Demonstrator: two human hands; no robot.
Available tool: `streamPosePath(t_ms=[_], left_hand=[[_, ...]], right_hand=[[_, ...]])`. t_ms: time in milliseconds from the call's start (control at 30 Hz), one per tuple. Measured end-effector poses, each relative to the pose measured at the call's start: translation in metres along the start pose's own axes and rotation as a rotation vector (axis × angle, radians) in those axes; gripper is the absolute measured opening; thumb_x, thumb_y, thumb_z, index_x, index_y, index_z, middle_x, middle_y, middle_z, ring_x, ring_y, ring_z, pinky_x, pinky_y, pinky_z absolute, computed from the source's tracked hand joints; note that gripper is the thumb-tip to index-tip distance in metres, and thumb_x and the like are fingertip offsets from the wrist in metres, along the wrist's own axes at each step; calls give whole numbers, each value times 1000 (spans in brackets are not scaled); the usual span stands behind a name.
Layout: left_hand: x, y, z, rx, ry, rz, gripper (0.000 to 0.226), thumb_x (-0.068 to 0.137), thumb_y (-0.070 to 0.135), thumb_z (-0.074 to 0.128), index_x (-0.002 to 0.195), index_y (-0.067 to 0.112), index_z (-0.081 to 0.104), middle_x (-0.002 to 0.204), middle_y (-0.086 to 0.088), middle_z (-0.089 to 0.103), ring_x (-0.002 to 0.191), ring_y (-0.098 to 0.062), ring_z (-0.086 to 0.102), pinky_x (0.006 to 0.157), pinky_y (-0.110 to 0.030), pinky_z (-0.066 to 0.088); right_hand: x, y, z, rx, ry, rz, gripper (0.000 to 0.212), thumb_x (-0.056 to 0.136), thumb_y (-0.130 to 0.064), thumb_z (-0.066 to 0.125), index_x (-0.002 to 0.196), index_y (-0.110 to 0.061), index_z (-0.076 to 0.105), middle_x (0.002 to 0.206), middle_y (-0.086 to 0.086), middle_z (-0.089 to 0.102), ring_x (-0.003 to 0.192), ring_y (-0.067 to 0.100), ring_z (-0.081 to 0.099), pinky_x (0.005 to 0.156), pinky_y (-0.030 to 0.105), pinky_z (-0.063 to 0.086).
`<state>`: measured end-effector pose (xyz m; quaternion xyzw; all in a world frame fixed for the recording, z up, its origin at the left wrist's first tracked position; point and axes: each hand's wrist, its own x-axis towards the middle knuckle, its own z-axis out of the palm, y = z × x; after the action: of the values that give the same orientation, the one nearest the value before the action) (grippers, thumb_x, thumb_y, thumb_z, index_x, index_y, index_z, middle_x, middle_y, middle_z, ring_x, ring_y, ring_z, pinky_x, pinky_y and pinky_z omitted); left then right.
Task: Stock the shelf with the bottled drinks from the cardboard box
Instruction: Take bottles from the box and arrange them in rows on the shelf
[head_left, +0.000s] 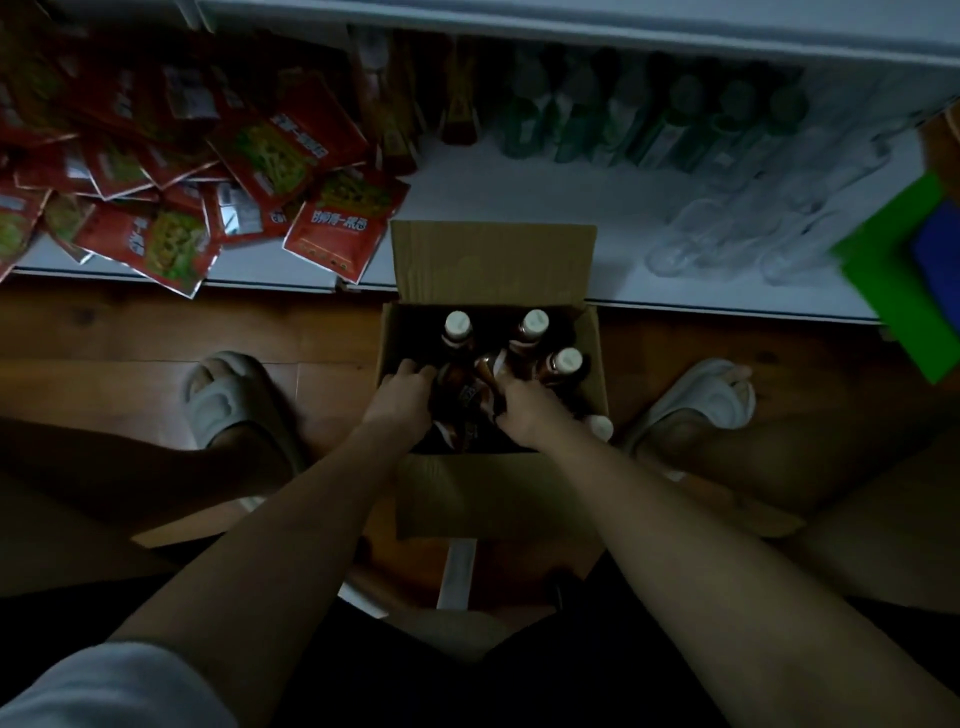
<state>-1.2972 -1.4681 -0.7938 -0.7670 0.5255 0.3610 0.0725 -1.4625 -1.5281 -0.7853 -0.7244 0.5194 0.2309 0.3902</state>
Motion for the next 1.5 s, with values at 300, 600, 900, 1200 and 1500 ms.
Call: streamPosePath(t_ms=[300, 600, 900, 1200, 1500], left_hand=[[2, -4, 8, -107, 106, -10, 44, 87, 10, 61, 128, 16, 47, 125, -14, 56, 111, -36, 59, 87, -44, 53], [2, -4, 6, -222, 132, -22, 29, 91, 7, 55, 116, 20, 52, 111, -8, 63, 101, -29, 63, 77, -40, 58], [-15, 8, -29, -240, 170, 27, 24, 89, 12, 55, 111, 21, 52, 99, -6, 59, 91, -29, 62, 71, -42, 58], [-42, 16, -110, -439, 258, 80, 56, 67, 21, 83, 112, 16, 51, 100, -4, 63, 93, -23, 61, 72, -37, 54], [-91, 31, -170, -860, 369, 305, 39, 67, 10, 86, 101, 9, 65, 96, 4, 72, 90, -5, 66, 74, -19, 52]], right_hand=[[21, 12, 30, -127, 8, 67, 35, 92, -8, 52, 127, -12, 50, 126, 17, 58, 114, 36, 57, 90, 44, 50], [17, 11, 22, -22, -44, 55, 31, 89, -26, 61, 112, -4, 59, 119, 18, 58, 109, 37, 57, 88, 42, 50], [-8, -16, -11, 224, 231, 7, 33, 90, -28, 58, 114, -6, 53, 105, 15, 64, 97, 33, 63, 70, 33, 44], [-64, -27, -94, 458, 398, -197, 23, 74, -30, 77, 89, -13, 72, 79, 0, 70, 75, 18, 68, 70, 39, 57], [-135, -47, -171, 691, 507, -466, 23, 78, -30, 77, 99, -21, 76, 104, 2, 65, 91, 9, 63, 84, 20, 49]])
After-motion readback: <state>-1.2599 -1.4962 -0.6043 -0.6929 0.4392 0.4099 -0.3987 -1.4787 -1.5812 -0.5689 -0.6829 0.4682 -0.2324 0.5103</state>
